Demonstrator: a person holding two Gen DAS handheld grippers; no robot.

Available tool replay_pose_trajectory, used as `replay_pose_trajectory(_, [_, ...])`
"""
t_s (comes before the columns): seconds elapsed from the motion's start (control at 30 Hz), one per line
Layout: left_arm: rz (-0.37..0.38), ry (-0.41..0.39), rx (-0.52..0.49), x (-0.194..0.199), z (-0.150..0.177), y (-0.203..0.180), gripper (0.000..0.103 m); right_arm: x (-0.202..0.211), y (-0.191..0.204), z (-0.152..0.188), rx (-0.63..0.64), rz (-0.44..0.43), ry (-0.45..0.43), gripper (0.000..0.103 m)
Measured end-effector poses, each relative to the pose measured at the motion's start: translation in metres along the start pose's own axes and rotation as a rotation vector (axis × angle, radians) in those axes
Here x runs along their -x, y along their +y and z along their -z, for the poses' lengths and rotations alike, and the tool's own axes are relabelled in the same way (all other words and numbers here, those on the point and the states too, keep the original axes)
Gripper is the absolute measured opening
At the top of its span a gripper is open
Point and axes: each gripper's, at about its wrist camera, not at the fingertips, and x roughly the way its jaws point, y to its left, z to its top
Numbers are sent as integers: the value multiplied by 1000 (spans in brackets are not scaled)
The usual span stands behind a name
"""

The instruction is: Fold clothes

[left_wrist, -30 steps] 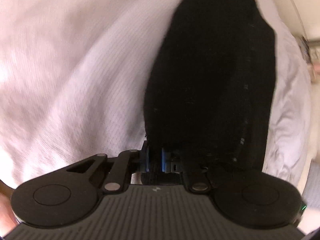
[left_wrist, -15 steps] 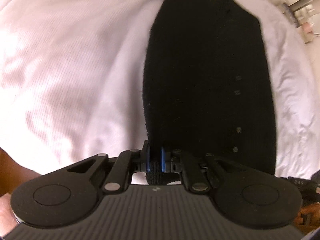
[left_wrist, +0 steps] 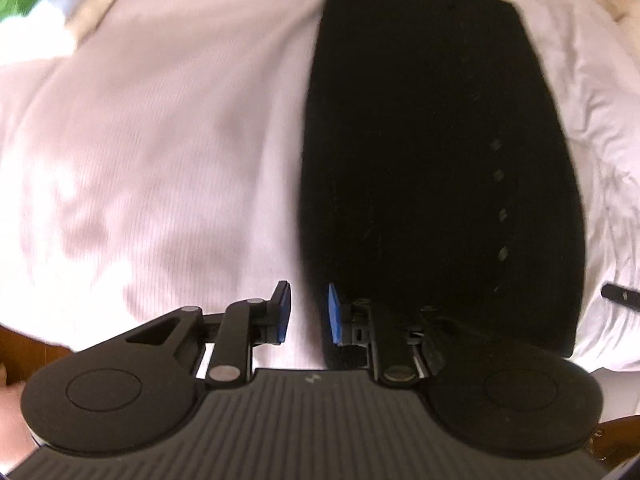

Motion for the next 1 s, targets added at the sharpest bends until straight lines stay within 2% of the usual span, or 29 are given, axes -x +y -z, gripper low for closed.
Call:
replay_pose_trajectory(0.07, [-6,-22,-55,-8,-3,-13,15,-5,15,3,42,-4,-38,40])
replay_pose_trajectory(0.17, [-38,11,-123,-36,3,-30,16,-26,40,13,118,-16,-55,39])
replay_pose_trajectory(0.27, [-59,85,-111,-57,20,-30,15,-58,55,39,214,37,15,42])
replay_pose_trajectory(0.37, [-65,108,-127,-54,40,-30,16,-71,58,71,265,84,87,42])
replay_pose_trajectory(0.47, [-83,155,-85,-43,48,-26,16,-62,53,85,232,74,111,43])
replay_pose_trajectory(0.57, [-115,180,-55,-24,47,-29,16,-46,49,83,170,65,139,50])
replay_pose_trajectory(0.67, [-152,161,-69,3,43,-43,18,-22,46,77,92,43,129,58])
replay_pose_trajectory(0.73, [-164,144,-69,21,42,-54,21,-3,45,73,42,7,100,76])
replay_pose_trajectory(0.8, [-167,127,-63,39,43,-67,25,14,46,72,21,-20,86,76])
replay_pose_trajectory(0.93, [-176,87,-92,72,53,-95,30,45,50,88,32,-20,53,86])
replay_pose_trajectory(1.0, [-180,59,-108,89,62,-107,33,59,49,100,37,-32,45,86])
